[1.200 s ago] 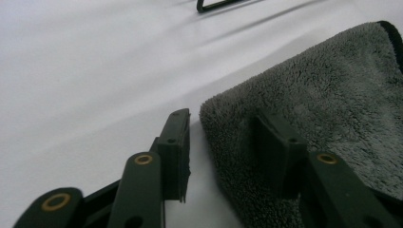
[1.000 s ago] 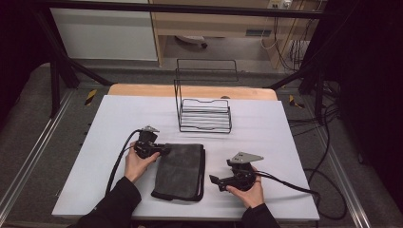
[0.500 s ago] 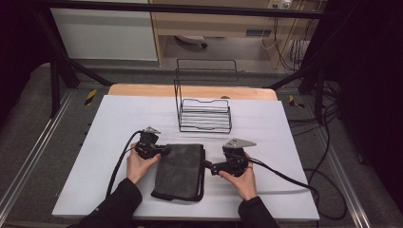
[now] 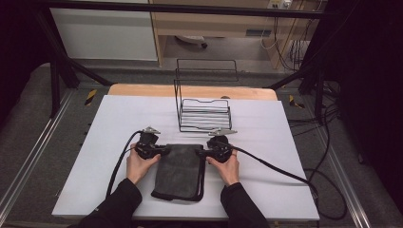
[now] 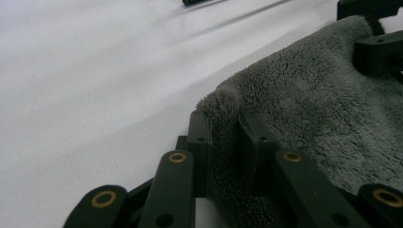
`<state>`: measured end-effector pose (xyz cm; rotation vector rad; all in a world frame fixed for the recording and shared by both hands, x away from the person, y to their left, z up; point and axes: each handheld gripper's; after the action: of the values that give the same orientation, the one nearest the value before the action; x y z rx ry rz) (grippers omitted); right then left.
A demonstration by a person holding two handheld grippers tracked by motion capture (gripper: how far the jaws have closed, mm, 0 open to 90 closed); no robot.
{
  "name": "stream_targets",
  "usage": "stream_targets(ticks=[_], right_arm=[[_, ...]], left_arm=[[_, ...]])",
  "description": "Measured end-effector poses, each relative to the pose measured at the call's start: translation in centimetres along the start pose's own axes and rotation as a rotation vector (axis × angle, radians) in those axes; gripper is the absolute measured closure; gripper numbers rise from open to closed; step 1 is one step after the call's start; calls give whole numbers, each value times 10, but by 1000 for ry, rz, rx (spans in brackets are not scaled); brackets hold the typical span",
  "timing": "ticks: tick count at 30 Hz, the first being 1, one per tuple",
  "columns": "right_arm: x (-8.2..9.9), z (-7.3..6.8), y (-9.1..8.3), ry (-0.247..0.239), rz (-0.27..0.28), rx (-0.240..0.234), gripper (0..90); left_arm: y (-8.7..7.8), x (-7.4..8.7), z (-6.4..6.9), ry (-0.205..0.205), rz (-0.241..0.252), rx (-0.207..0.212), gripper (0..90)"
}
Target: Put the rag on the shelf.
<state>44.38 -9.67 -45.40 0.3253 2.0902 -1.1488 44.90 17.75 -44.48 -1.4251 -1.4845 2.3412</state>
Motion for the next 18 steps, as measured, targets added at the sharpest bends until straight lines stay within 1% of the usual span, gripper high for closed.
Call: stream_targets(ticks=[3,6,10,13,14,16,18], right_arm=[[0,0,1,21,-26,-21,504],[-2,0,1,57,-59,-44,595],[-3,-1,1,114,-91,-58,672],[-4,-1,0,145,-107,-71,743],[-5,-1,0,153,-112,-76,758],[-6,-1,-1,169,-120,-81,776],[-6,-1,-2,172,-120,-82,785]], left_arm=[[0,0,-1,-2,4,4,760],[0,0,-1,0,5,5,760],[0,0,-1,-4,5,6,760],[0,1,-2,-9,9,13,761],[-1,1,-3,-6,11,17,768],[-1,1,-4,-21,18,26,777],[-3,2,-5,-30,21,35,788]])
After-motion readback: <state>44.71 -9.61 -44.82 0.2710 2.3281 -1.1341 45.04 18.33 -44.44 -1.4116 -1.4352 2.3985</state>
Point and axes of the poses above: each handheld gripper's, and its own axes: y roughly forward along the jaws, x roughly out of its underside, z roughly to its right, and after that the axes turned 9 degrees about y, right-handed
